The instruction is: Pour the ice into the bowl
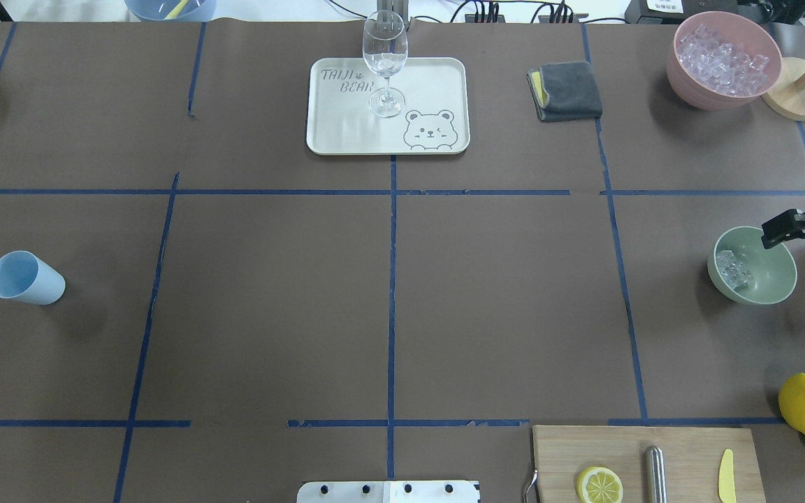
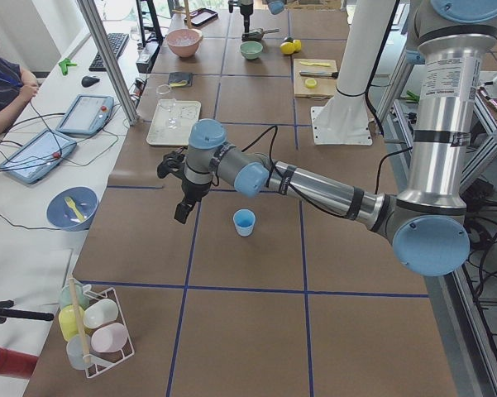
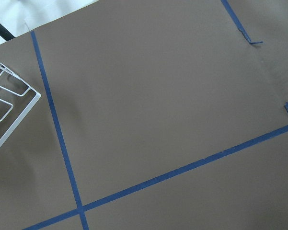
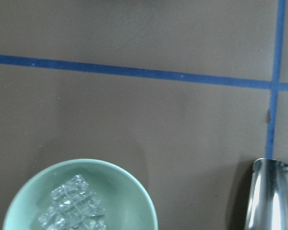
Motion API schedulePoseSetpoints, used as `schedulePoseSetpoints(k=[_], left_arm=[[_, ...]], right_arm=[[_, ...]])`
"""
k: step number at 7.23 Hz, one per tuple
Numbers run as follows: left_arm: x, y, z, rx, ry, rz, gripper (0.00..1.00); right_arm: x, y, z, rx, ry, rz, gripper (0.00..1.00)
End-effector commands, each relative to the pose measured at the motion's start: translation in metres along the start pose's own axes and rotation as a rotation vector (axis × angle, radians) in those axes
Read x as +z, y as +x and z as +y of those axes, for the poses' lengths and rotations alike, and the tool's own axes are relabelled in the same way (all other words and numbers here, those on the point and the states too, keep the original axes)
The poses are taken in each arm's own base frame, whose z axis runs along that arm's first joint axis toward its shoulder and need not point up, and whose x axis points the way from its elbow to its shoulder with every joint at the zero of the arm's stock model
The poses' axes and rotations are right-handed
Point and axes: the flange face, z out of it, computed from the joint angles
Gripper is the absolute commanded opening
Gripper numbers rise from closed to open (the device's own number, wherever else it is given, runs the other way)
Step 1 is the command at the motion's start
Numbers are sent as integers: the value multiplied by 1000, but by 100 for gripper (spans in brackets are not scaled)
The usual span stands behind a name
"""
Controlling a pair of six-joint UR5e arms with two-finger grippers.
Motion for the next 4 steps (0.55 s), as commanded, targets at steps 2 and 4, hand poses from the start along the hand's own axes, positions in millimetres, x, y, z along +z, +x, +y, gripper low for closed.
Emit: schedulePoseSetpoints(k=[2, 4], left_arm=[[-6, -55, 10, 15, -55, -25, 100], [4, -106, 36, -36, -110, 61, 100]], right_arm=[[-52, 86, 0, -92, 14, -69, 100], [-69, 125, 22, -46, 42, -151, 100]])
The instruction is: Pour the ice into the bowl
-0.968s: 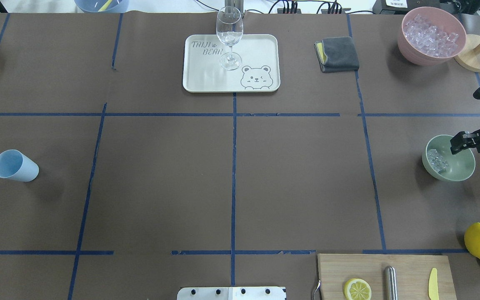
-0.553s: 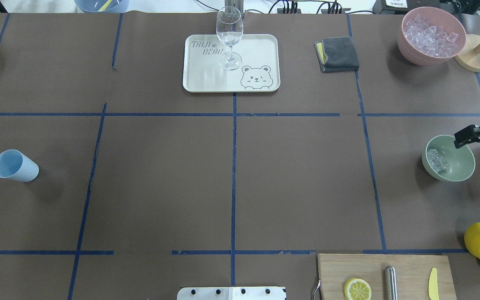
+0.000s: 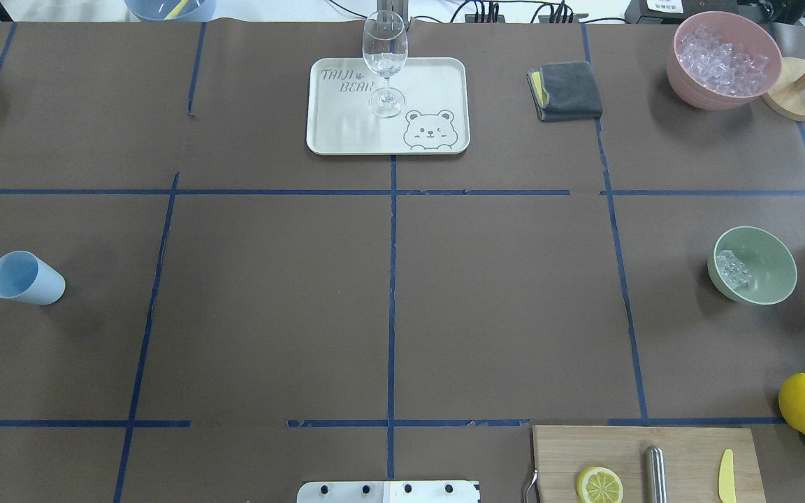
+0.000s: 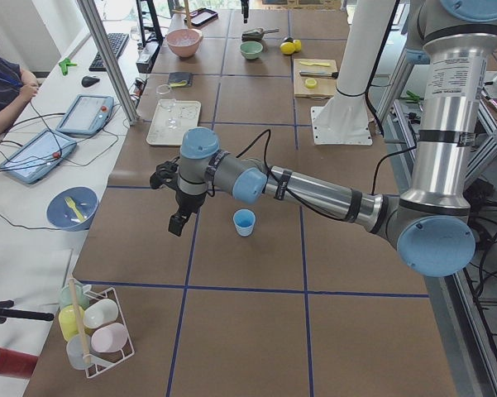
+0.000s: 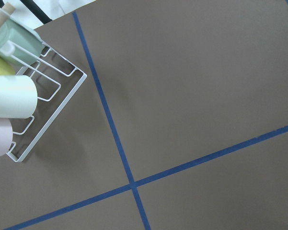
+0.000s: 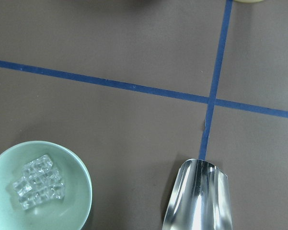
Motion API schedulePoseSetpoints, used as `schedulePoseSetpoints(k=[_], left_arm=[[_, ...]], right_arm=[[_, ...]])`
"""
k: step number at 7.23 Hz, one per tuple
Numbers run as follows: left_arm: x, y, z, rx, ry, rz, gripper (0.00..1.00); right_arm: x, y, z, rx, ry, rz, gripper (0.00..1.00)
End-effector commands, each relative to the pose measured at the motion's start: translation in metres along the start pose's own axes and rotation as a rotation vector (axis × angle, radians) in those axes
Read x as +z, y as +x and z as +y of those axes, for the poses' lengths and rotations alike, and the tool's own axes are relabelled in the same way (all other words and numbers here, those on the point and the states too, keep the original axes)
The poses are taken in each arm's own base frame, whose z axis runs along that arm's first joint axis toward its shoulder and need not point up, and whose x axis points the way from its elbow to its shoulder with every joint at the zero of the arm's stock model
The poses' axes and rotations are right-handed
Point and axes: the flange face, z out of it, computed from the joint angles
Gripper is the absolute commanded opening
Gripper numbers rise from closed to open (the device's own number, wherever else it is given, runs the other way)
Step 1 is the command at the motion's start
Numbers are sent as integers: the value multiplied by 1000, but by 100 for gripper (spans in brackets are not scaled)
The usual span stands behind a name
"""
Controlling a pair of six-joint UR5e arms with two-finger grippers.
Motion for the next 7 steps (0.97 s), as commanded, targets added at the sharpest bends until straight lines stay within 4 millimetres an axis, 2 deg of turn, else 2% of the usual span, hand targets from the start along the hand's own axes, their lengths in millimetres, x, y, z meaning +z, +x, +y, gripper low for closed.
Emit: schedulePoseSetpoints(k=[1, 2, 3, 5, 7], left_arm=[[20, -61, 34, -62, -53, 107, 100], [42, -77, 61, -118, -105, 131, 100], [51, -81, 81, -139, -129, 133, 100], [47, -79, 82, -147, -124, 127, 100], [45, -77, 75, -237, -125, 122, 100]], right_arm=[[-15, 35, 27, 31, 24, -60, 100], [-12, 43, 44, 48, 24, -83, 100], [-15, 49, 49, 66, 31, -79, 100], [-8, 58, 47, 92, 18, -69, 100], [-14, 53, 34, 102, 26, -74, 100]])
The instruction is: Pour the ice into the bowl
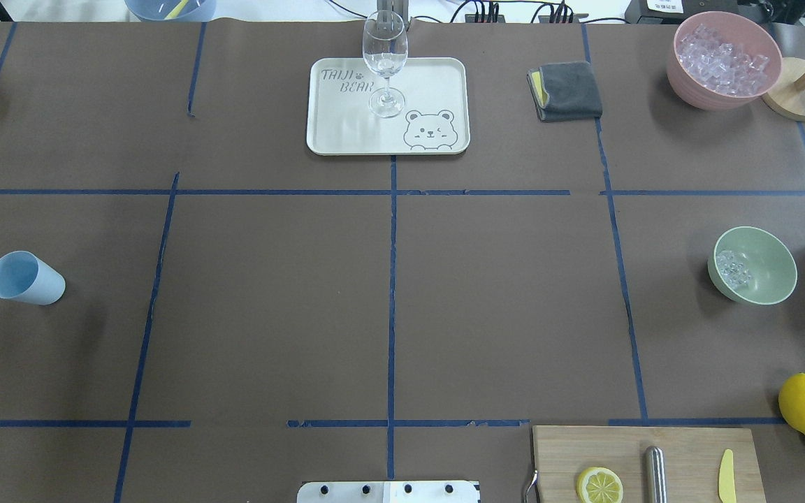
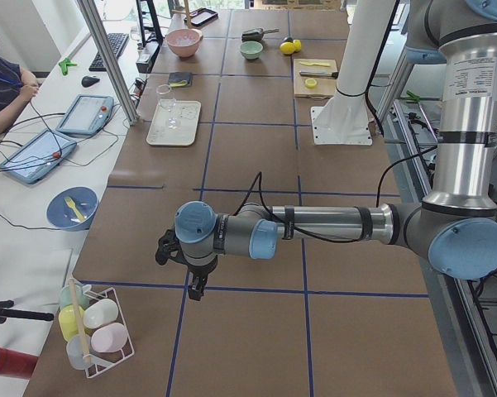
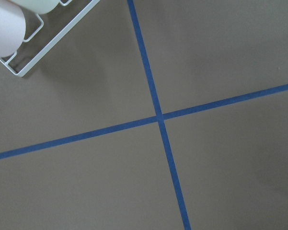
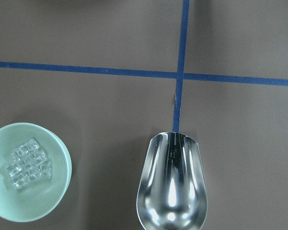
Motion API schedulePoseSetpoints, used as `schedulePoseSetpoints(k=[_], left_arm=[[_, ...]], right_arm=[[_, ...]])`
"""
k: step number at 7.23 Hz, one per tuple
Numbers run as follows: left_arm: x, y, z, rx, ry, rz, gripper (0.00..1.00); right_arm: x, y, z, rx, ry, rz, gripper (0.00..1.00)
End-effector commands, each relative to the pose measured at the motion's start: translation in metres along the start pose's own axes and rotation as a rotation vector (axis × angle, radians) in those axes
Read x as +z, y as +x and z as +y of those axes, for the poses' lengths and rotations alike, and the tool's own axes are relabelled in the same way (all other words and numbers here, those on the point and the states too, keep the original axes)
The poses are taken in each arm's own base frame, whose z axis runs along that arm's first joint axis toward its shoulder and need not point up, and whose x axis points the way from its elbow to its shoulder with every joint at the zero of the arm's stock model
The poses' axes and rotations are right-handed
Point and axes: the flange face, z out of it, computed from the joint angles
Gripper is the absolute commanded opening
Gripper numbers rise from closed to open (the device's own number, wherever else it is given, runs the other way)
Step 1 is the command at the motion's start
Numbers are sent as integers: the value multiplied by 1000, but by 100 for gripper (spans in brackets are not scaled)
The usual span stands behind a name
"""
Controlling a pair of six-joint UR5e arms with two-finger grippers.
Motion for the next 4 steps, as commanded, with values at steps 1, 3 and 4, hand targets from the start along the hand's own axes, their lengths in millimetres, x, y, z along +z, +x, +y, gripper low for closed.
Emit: schedulePoseSetpoints(k=[1, 3, 4], left_arm=[[-6, 6, -7, -118, 12, 0, 100], [-13, 13, -5, -104, 27, -3, 100], [-14, 14, -7, -101, 30, -4, 100]], right_arm=[[-1, -2, -7, 60, -1, -9, 100], [2, 1, -1, 96, -7, -8, 100], [3, 3, 0, 98, -10, -8, 100]])
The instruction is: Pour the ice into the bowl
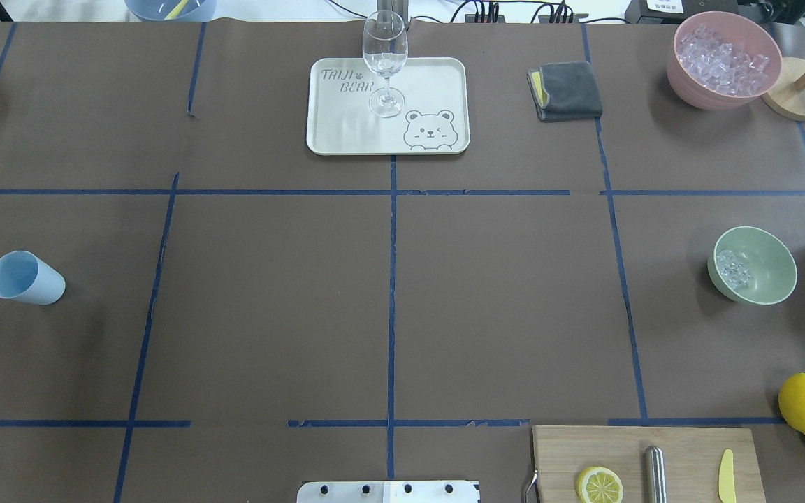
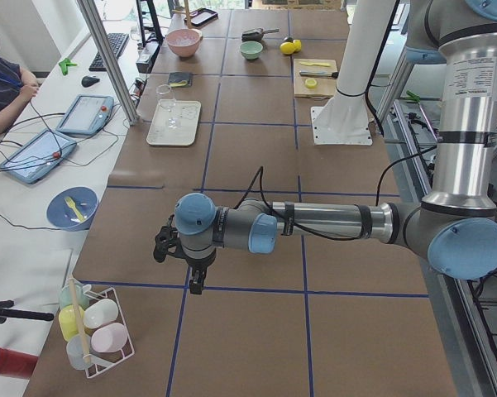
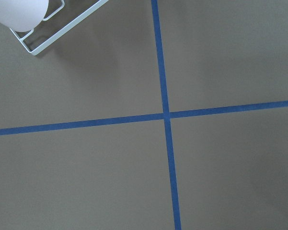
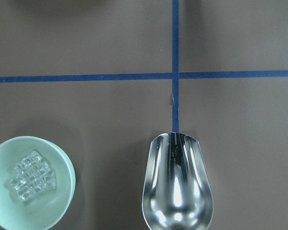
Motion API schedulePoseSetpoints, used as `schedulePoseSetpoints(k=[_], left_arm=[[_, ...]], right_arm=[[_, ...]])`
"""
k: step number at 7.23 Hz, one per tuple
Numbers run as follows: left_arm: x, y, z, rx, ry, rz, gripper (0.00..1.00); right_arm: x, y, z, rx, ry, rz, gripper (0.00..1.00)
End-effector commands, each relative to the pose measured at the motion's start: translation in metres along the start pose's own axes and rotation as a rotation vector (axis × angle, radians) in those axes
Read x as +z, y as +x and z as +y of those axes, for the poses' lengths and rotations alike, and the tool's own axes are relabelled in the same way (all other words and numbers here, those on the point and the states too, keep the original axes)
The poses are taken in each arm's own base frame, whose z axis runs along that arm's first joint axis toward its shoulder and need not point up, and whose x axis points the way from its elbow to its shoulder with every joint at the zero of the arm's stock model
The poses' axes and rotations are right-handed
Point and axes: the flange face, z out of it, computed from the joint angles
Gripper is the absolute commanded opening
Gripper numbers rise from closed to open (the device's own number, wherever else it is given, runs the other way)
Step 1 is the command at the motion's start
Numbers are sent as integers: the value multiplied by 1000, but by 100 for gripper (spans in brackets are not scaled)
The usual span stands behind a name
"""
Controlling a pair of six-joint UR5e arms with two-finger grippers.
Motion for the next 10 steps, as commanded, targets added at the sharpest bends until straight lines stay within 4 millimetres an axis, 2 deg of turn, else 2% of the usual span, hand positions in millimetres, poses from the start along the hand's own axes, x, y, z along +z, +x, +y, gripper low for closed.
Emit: schedulePoseSetpoints(k=[1, 3, 6, 10], left_arm=[[-2, 2, -2, 3, 5, 0, 100], [-2, 2, -2, 3, 5, 0, 100], [-3, 3, -5, 6, 8, 0, 100], [-5, 6, -7, 11, 13, 1, 100]], right_arm=[[6, 8, 2, 13, -8, 4, 100], [5, 7, 1, 8, -3, 11, 100], [-7, -3, -14, -13, 26, 9, 100], [-10, -5, -17, -17, 33, 7, 100]])
